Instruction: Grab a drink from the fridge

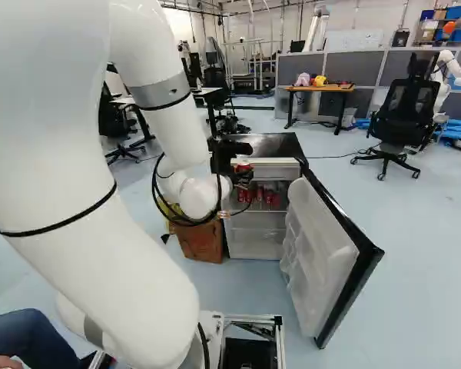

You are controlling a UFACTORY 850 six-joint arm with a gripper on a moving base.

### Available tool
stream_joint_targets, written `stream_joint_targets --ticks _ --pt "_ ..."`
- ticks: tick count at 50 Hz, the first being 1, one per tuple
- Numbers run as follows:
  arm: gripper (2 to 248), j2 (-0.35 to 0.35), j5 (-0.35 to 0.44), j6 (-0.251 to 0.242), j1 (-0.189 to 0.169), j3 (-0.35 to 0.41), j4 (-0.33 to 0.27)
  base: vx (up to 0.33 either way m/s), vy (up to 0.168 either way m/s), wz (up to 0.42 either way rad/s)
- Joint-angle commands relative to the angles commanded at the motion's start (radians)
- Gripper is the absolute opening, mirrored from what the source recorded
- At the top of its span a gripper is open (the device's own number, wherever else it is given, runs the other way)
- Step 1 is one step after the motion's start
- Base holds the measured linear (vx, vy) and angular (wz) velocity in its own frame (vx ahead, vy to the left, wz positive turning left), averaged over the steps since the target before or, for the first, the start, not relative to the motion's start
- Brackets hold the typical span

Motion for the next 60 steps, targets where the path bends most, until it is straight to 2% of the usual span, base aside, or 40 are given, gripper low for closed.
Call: stream_joint_targets --ticks 60 --pt "93 0.045 -0.165 0.000 0.021 -0.115 0.000 0.000 0.000 0.000"
